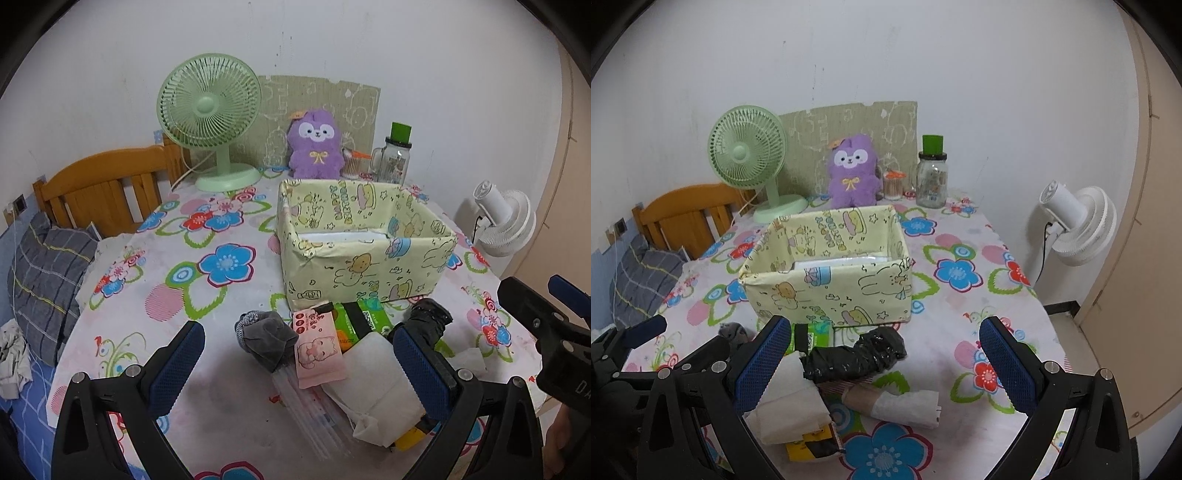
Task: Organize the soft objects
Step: 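Grasp the pink tissue packet with the left gripper while the right gripper grasps the black plastic bundle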
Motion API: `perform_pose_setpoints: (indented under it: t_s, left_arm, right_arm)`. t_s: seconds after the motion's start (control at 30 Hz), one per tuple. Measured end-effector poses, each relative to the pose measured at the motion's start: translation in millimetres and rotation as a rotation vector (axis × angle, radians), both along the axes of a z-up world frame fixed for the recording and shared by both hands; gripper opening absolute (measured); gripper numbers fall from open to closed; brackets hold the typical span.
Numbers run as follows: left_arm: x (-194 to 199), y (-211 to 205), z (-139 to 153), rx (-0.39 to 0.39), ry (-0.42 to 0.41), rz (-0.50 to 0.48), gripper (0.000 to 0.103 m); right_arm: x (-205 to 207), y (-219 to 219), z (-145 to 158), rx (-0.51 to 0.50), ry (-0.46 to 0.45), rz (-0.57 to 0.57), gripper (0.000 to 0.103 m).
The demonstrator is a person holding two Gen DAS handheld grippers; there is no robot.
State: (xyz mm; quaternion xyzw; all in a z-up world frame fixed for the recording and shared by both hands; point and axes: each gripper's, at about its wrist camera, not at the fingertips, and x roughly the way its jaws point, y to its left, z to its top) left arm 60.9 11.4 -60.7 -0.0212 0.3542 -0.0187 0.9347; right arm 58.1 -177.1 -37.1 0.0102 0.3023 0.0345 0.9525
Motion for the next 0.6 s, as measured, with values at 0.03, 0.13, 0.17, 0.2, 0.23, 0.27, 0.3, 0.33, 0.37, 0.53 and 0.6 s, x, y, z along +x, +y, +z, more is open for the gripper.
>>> perform_pose_setpoints:
  t_s: [0.03,0.13,0.17,0.2,0.23,0.27,0.3,0.33,0.37,0.53,0.6]
  left_arm:
    - [2.1,0.0,-2.1,0.000,0.006,0.001,0.103]
    - [6.9,2.0,-6.2,0.000,0.021,0.004,0.103]
    - [8.2,2.0,-8.1,0.001,0.027,0.006,0.103]
    - [10.1,2.4,-10.5,0.002,0.032,0.006,0.103]
    - [11.9,2.8,-13.0,0.003,0.039,0.007,0.103]
    - [13.3,3.3,-15.1,0.004,0.044,0.008,0.103]
    - [14.7,3.8,-17.2,0.004,0.050,0.010,0.103]
    - [16.2,5.1,-19.2,0.003,0.056,0.013,0.103]
    - [18.7,6.6,-22.4,0.002,0.066,0.017,0.103]
    - [28.1,12.0,-32.3,-0.001,0.097,0.030,0.103]
    - [30.7,11.3,-34.5,-0.005,0.101,0.022,0.102]
  right_arm:
    - [2.5,0.3,-2.1,0.001,0.007,0.001,0.103]
    - [9.5,1.5,-8.8,0.004,0.025,0.004,0.103]
    - [10.9,1.8,-10.1,0.004,0.030,0.005,0.103]
    - [13.2,2.5,-12.4,0.004,0.037,0.007,0.103]
    - [14.9,3.6,-14.3,0.003,0.042,0.010,0.103]
    - [17.0,4.2,-16.3,0.004,0.049,0.013,0.103]
    - [18.8,5.4,-18.8,0.004,0.056,0.017,0.103]
    - [20.3,6.6,-20.8,0.004,0.061,0.019,0.103]
    - [22.1,7.5,-22.9,0.003,0.068,0.021,0.103]
    - [31.6,9.6,-35.3,0.005,0.105,0.017,0.103]
    - [35.6,10.2,-40.2,0.011,0.120,0.017,0.103]
